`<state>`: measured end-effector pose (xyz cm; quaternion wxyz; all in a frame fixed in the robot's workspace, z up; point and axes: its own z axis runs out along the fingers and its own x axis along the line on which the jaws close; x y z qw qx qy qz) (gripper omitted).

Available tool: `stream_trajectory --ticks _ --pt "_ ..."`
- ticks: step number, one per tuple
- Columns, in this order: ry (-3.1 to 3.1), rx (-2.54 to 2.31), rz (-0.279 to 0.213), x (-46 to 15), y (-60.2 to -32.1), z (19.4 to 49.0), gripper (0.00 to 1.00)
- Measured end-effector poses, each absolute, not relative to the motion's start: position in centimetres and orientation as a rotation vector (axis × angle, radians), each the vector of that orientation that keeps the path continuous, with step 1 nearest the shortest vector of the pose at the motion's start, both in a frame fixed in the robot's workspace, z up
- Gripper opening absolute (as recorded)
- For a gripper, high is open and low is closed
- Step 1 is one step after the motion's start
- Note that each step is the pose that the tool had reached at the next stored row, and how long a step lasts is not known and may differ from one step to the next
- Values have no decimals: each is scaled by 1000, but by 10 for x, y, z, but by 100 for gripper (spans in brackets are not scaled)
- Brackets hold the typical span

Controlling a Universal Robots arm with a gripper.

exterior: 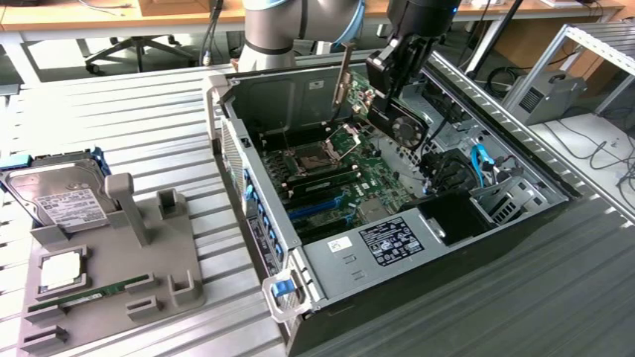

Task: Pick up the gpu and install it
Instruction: 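Insert the gpu into the slot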

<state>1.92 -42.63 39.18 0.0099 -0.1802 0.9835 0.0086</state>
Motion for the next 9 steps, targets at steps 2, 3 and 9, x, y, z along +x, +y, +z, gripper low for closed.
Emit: stream_trajectory --ticks 2,3,9 --pt "3070 -569 27 19 -426 392 26" --pt "3069 -571 27 19 -426 392 26" --pt "3066 -589 27 19 -426 392 26"
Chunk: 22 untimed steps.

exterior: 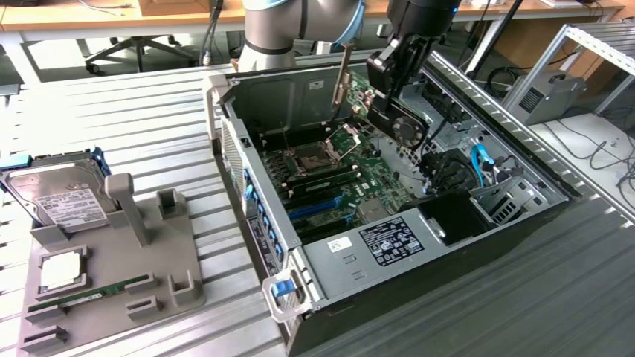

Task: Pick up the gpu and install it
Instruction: 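Insert the gpu into the slot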

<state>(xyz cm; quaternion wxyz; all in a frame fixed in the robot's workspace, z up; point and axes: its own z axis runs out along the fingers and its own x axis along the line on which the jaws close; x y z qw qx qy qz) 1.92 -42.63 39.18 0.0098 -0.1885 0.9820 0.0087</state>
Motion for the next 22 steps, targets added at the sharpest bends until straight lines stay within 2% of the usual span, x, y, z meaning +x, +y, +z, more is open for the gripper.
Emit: stream_trajectory --ticks 22 --pt "3053 -654 28 19 -426 392 26"
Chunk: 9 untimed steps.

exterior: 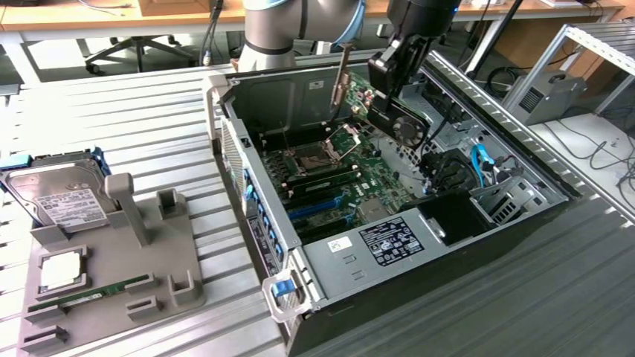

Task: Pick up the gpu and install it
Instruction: 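Insert the gpu into the slot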

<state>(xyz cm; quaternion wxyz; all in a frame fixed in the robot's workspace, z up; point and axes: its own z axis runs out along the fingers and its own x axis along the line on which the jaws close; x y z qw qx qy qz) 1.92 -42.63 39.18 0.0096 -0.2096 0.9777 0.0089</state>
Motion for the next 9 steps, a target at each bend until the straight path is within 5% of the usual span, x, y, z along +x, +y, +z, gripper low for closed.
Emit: stream_trajectory --ticks 9 --pt "3047 -683 28 19 -426 392 26"
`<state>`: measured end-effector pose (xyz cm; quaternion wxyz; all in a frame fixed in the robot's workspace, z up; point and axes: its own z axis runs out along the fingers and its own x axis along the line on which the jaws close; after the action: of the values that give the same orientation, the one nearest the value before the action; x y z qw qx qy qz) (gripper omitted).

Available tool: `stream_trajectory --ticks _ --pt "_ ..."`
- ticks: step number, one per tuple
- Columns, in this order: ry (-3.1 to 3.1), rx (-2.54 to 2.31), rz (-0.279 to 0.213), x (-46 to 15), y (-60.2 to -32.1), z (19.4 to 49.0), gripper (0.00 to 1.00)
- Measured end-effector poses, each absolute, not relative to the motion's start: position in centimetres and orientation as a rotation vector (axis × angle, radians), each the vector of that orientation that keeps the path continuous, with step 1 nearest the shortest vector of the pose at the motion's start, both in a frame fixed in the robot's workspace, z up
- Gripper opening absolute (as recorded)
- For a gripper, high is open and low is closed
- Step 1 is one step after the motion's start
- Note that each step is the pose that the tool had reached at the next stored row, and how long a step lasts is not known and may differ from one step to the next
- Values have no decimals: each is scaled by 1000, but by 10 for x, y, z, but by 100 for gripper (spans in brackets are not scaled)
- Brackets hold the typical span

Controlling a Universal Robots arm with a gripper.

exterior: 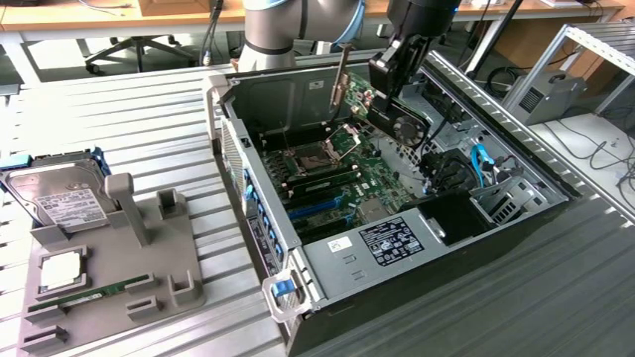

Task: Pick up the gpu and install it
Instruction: 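Insert the gpu into the slot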

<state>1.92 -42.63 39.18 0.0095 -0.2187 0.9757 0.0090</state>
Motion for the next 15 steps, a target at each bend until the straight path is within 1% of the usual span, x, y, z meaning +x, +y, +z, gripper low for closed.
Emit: stream_trajectory --ticks 15 --pt "3033 -742 29 19 -426 392 26"
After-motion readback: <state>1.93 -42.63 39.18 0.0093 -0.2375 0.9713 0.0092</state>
